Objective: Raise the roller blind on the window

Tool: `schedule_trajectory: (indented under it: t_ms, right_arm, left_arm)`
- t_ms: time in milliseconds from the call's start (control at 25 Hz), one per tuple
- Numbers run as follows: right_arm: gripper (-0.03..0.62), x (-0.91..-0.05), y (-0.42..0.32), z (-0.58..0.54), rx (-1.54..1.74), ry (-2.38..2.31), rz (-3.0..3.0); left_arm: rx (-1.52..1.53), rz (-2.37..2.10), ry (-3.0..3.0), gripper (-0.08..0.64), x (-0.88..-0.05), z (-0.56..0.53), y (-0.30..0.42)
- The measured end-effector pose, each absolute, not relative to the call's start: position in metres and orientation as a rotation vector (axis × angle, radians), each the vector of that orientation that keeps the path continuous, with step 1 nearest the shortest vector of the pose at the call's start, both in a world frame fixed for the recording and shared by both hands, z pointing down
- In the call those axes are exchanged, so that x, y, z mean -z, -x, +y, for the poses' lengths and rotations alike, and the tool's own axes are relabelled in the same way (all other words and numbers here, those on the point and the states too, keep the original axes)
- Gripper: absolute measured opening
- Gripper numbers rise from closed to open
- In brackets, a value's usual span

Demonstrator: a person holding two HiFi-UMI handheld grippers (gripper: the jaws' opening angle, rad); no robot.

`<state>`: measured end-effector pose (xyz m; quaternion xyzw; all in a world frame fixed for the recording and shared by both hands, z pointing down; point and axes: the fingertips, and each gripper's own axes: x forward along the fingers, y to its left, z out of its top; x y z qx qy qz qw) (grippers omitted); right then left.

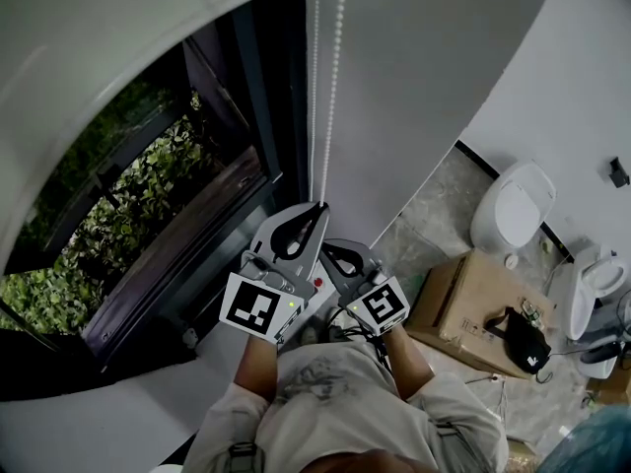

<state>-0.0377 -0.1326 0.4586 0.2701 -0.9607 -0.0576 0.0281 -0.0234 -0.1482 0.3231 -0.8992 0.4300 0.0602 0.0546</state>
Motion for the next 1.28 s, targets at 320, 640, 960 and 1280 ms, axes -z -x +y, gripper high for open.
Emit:
schedule_trajectory:
  t_ms: [320,640,960,1280]
  right_arm:
    - [0.011,-0.486,0.037,-0.132,0.064,-0.835,-2.922]
    - [0.011,-0.507,0.037,-0.131,0.016,-0.815,-2.894]
    - [0.011,-0.522,0.04,-0.128,-0.03,-0.801,-2.873]
    - [0.015,-0.521,0.038,-0.123,-0.033,-0.801,-2.879]
  left_arm:
    - [-0.139,1.317,2.78,0.011,-0.349,-0.148,0.027]
    - [-0.103,1.326,2.821,0.011,-0.37,-0.147,0.026]
    - [-0.077,1.35,2.852,0.011,-0.387,-0.144,0.03]
    - [-0.087,1.354,2.85,0.011,-0.386,-0.141,0.028]
